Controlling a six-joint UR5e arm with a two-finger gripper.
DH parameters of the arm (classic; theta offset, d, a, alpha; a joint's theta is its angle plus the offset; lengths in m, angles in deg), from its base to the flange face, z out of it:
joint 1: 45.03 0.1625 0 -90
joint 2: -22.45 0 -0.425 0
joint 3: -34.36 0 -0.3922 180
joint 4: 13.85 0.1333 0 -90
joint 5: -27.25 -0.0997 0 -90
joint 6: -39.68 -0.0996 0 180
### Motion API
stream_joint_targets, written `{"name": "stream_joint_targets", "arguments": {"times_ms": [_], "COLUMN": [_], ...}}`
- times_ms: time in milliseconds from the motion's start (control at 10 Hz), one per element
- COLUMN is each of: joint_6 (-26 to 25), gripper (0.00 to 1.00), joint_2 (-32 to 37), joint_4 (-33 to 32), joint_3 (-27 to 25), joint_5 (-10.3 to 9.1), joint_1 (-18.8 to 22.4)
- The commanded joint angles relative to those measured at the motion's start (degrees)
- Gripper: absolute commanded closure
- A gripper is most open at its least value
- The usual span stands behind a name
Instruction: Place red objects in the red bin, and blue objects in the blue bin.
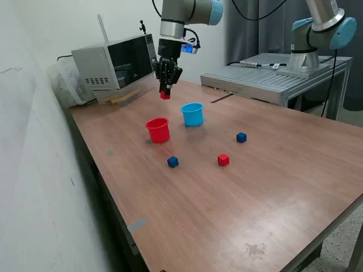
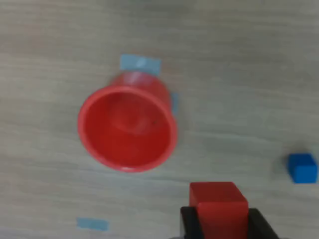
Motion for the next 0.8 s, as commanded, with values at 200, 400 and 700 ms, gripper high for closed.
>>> {"name": "stream_joint_targets", "arguments": {"times_ms": [200, 400, 700], "joint_6": [-0.27, -0.27, -0.18], "gripper": [1.00, 1.00, 0.00], "joint_2": [-6.85, -7.39, -7.30], "joint_4": [-0.39, -0.39, -0.47], "joint_3": [6.42, 6.51, 6.08], "joint_5": [1.02, 0.94, 0.94], "joint_1": [-3.59, -4.56, -5.36]}}
